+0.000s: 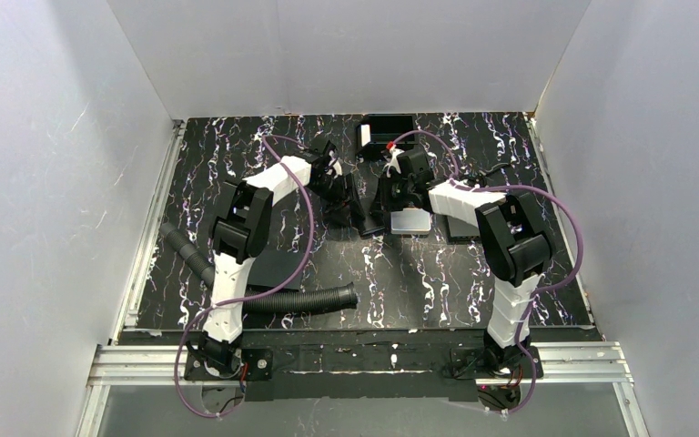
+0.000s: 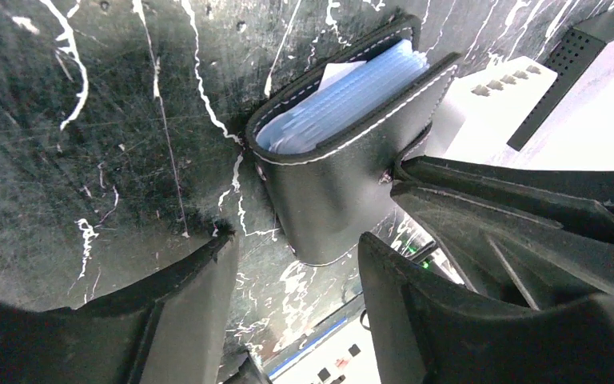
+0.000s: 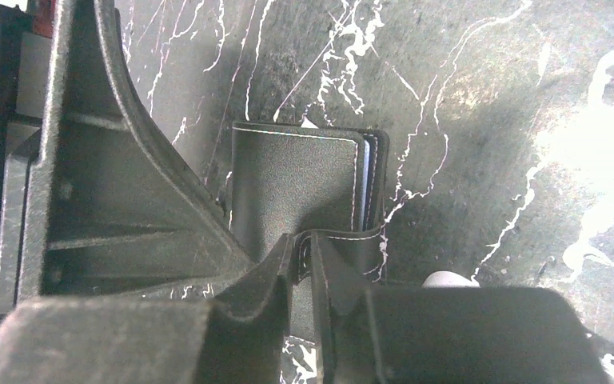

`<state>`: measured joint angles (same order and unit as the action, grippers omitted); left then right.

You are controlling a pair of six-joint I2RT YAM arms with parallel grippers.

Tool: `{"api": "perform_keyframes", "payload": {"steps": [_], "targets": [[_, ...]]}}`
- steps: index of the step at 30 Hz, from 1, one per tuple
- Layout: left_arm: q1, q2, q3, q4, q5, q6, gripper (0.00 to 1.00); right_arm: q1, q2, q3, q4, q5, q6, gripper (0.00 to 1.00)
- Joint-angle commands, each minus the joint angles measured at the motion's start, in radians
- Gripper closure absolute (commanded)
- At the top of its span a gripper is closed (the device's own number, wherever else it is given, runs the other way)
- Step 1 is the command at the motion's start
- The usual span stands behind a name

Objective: Put the credit cards into the card holder
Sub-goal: Close the card holder at the center of the board.

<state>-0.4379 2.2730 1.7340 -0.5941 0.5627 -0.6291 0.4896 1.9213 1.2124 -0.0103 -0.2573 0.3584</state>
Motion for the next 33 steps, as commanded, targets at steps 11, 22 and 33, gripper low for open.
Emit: {"api": "perform_keyframes", "payload": {"steps": [11,22,33], "targets": [[-0.026,0.105,-0.033,-0.013,-0.265,0.008,0.51,0.003,-0.009,0.039,-0.088,-0.023,-0.002,0.67],[-0.027,0.099,-0.039,-0.009,-0.238,0.011,0.51,-0.006,0.029,0.007,0.023,-0.064,0.11,0.83],[-0.035,0.106,-0.024,-0.01,-0.224,0.008,0.51,-0.005,0.026,-0.045,0.081,0.006,0.16,0.99]]}}
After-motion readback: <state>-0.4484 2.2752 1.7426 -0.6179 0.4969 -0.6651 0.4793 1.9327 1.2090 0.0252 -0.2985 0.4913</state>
